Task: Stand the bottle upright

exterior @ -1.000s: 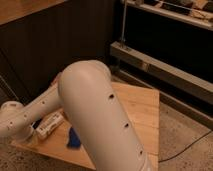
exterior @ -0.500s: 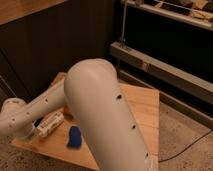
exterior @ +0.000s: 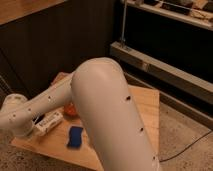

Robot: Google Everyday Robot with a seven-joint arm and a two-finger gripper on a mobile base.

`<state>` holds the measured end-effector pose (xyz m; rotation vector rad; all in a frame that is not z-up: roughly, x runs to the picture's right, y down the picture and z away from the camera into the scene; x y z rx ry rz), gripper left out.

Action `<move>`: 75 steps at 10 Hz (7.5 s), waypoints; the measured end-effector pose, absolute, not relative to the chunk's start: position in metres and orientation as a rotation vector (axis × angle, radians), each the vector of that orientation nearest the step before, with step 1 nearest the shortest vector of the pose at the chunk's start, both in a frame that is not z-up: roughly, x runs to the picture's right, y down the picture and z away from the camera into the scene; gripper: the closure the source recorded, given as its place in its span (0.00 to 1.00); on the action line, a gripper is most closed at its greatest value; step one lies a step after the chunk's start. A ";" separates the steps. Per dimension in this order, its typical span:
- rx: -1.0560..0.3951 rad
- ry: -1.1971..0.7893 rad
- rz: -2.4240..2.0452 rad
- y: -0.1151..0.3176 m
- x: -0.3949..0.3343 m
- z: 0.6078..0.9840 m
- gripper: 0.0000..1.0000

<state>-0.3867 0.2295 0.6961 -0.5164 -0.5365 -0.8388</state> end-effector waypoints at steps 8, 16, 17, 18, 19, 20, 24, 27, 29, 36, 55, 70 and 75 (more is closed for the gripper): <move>-0.550 -0.648 -0.765 0.224 -0.387 0.686 0.76; -0.562 -0.758 -0.687 0.216 -0.389 0.675 0.76; -0.565 -0.768 -0.680 0.215 -0.389 0.675 0.76; -0.569 -0.784 -0.667 0.215 -0.389 0.674 0.76; -0.572 -0.793 -0.659 0.214 -0.388 0.673 0.76; -0.575 -0.802 -0.651 0.213 -0.388 0.673 0.76; -0.579 -0.825 -0.628 0.209 -0.385 0.674 0.76; -0.573 -0.841 -0.615 0.203 -0.383 0.672 0.76; -0.571 -0.851 -0.606 0.199 -0.382 0.671 0.76; -0.607 -0.923 -0.537 0.195 -0.380 0.663 0.76; -0.585 -1.161 -0.323 0.165 -0.368 0.659 0.76; -0.609 -1.268 -0.136 0.158 -0.355 0.662 0.76; -0.589 -1.303 -0.097 0.148 -0.348 0.659 0.76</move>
